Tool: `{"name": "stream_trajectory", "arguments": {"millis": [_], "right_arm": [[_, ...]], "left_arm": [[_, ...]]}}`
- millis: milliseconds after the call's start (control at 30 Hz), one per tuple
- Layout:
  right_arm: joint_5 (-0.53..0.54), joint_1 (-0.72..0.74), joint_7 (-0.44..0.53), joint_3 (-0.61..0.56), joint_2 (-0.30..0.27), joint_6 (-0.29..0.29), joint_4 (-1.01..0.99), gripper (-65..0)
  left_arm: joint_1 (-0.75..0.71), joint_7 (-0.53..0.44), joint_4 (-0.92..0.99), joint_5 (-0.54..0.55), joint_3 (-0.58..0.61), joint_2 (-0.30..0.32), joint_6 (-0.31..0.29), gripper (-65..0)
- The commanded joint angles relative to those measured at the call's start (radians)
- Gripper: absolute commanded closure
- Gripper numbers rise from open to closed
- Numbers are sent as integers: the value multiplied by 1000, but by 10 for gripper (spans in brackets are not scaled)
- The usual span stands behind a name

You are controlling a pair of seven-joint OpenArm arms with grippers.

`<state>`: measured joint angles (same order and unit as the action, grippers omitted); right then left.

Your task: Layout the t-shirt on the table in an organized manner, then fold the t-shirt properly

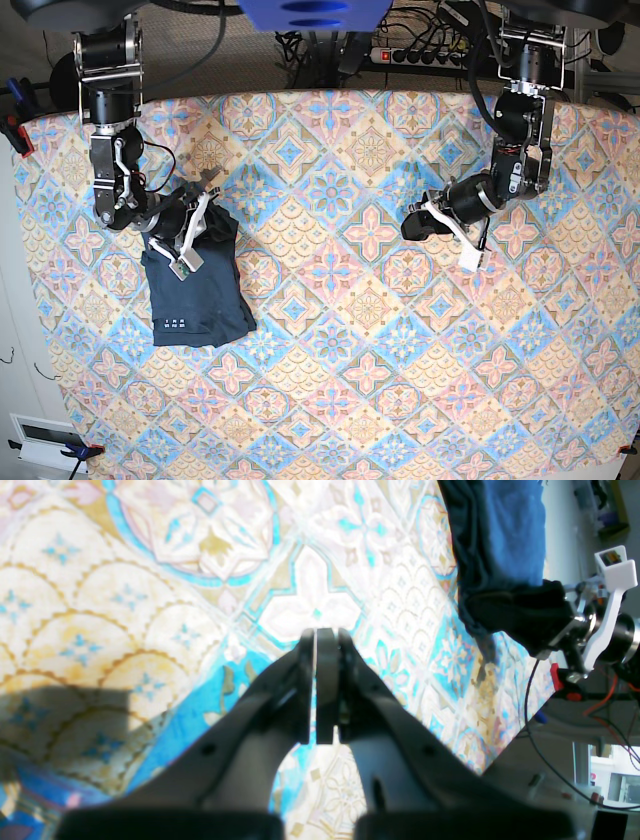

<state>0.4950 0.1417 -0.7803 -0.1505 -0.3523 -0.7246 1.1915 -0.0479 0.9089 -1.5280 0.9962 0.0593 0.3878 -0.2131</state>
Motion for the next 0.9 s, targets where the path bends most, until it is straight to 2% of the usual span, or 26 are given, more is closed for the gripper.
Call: {"name": "stream_trajectory", "arguments": {"millis": [0, 133, 233, 333, 400, 533, 667, 867], "right_arm": [[-45, 14, -20, 4, -20, 26, 6, 0], [-42, 11, -28, 5, -20, 26, 37, 0], [-38, 9, -32, 7, -20, 26, 161, 0], [-14, -38, -87, 15, -15, 26, 285, 0], [50, -92, -109, 82, -15, 26, 364, 0], [129, -202, -143, 208, -15, 26, 477, 0], [132, -322, -193, 358, -15, 26, 589, 0], [132, -541, -206, 535, -15, 26, 701, 0]], "left_arm": [[13, -15, -18, 17, -6, 10, -9, 0], [13, -15, -18, 22, -6, 10, -9, 0], [-4, -15, -24, 23, -6, 10, -9, 0], [-28, -15, -55, 23, -8, 12, -7, 0], [-59, -15, -98, 17, -13, 13, -6, 0], [-149, -15, -176, 17, -105, 12, -6, 0], [-249, -15, -234, 17, -192, 12, -6, 0], [-475, -15, -412, 16, -370, 12, -6, 0]]}}
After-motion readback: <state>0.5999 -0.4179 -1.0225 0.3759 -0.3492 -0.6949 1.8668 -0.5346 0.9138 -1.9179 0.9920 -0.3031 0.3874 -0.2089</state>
